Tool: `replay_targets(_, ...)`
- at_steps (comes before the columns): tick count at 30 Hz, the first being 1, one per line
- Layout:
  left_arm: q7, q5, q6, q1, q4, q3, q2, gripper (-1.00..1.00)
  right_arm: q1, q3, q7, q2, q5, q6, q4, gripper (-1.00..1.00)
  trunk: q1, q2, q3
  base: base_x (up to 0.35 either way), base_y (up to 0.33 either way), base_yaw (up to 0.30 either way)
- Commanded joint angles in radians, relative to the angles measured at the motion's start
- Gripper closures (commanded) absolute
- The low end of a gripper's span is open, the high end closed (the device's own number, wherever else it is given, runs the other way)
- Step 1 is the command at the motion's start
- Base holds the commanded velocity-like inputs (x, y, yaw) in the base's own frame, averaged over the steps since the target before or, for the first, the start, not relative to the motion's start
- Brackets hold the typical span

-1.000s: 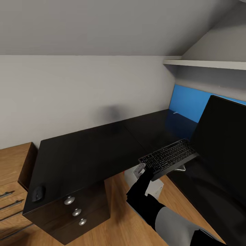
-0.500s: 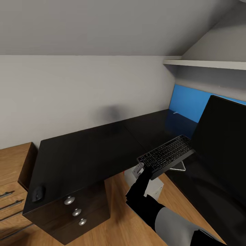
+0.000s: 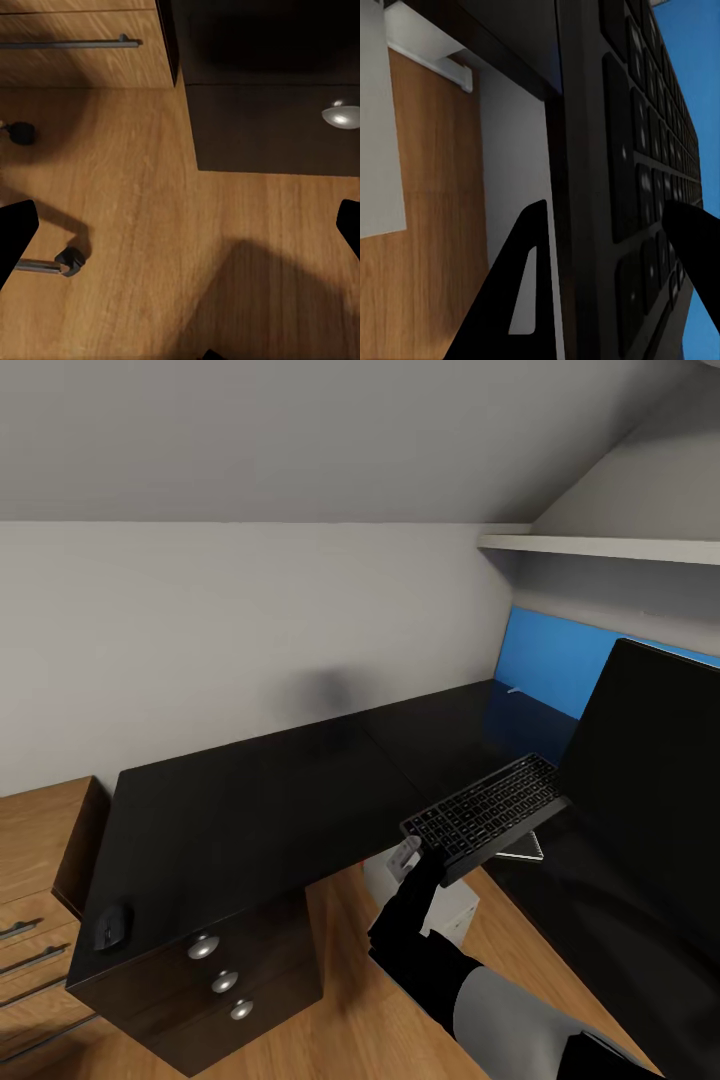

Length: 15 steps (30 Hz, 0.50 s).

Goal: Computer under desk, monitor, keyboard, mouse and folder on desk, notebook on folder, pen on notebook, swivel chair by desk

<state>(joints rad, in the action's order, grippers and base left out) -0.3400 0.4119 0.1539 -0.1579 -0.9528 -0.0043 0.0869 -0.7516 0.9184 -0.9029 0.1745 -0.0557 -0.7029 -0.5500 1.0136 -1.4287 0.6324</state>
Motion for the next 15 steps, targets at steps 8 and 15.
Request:
replay_targets(8,-0.002,0.010,0.004,0.000,-0.001,-0.002,0.001,-1.00,-0.002,0.007,-0.003,0.000,-0.006,0.003,-0.001,1.00,0.000,-0.001,0.001,0.000,0.000,0.000)
replay_targets(15,-0.002,0.011,0.004,-0.001,-0.001,-0.002,0.001,-1.00,-0.002,0.007,-0.002,0.000,-0.006,0.007,-0.001,1.00,0.000,-0.001,0.001,0.000,0.000,0.000)
